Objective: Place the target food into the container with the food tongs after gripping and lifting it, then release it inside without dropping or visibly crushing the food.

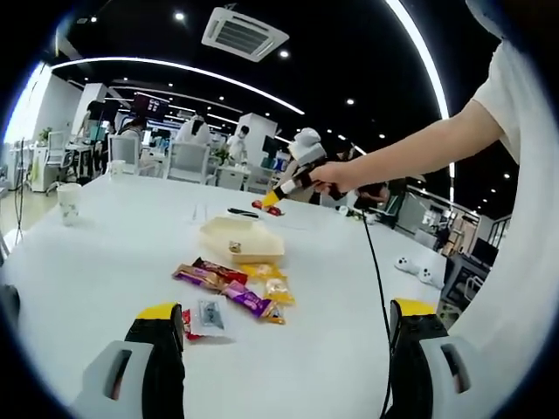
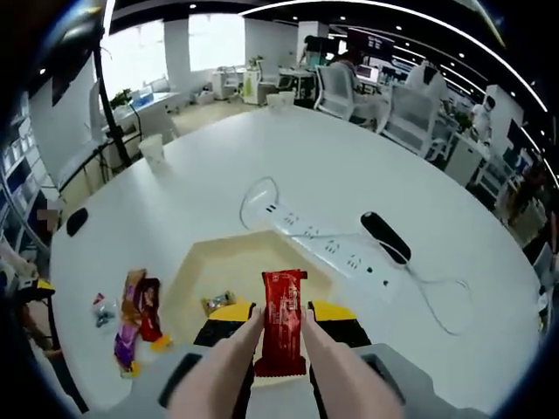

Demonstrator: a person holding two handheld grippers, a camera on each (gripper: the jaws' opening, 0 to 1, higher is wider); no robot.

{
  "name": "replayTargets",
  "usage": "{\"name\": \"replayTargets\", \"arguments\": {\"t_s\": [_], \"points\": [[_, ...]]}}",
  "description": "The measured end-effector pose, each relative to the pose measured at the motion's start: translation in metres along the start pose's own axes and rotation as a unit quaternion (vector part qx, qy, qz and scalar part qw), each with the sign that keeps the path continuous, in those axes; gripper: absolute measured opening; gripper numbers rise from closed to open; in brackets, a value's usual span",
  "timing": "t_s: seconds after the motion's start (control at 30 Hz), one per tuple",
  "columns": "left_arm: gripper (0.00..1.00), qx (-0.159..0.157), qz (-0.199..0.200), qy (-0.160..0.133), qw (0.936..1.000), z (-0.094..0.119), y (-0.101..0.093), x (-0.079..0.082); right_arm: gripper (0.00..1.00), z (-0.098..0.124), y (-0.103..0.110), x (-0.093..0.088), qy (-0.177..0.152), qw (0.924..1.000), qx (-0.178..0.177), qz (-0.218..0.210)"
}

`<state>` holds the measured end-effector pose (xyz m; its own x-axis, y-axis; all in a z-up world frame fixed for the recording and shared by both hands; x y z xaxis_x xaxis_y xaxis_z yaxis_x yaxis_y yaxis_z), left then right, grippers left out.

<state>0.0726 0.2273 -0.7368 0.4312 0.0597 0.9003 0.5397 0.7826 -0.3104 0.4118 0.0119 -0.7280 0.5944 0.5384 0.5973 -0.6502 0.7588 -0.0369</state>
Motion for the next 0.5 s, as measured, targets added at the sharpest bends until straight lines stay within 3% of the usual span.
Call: {"name": "replayTargets", "arguments": {"t_s": [0.2, 0.33, 0.5], "points": [[0.99, 0.015, 0.01, -0.014, 0.9997, 0.002, 0.004, 0.004, 0.23, -0.01, -0.003, 0.002, 0.011, 0.9999, 0.001, 0.007], [0.99, 0.023, 0.032, 0.001, 0.9992, 0.003, 0.009, -0.004, 0.23, -0.01, -0.001, 0.008, 0.007, 1.0, -0.004, 0.003], [0.99, 0.03, 0.032, -0.005, 0.999, 0.009, 0.015, -0.003, 0.24, -0.017, -0.006, 0.014, 0.007, 0.9999, -0.012, 0.004]]}}
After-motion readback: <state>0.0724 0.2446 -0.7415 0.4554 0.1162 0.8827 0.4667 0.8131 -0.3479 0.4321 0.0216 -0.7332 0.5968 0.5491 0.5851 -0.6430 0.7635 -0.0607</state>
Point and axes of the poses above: the point that each gripper's makers call its tool centre point, and the gripper's own axes: z roughly backward along the fingers, y roughly to its left, x roughly out of its top, the point moved 5 cm from there along z, roughly backward along the fingers, and after that the axes turned 4 degrees about y, right-handed, at the moved point
